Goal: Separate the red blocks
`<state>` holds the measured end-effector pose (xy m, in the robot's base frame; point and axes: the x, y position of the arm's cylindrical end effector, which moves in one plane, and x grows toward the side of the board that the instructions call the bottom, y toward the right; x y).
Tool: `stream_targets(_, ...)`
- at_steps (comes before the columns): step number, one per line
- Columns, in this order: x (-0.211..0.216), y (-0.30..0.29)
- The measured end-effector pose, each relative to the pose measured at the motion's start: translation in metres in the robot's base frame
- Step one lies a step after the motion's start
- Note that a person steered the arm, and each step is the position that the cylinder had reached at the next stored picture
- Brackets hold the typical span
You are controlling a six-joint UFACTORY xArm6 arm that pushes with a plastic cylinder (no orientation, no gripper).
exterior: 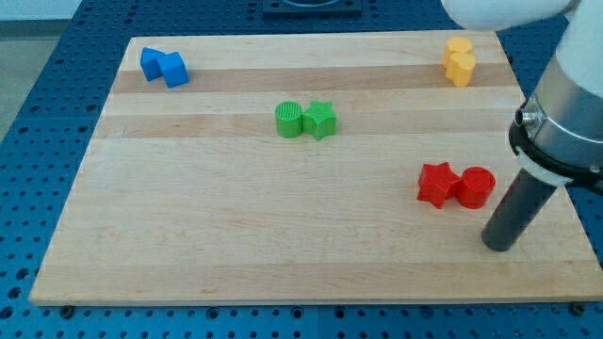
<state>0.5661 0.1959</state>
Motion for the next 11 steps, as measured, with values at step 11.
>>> stream_targets(11, -0.011, -0.131)
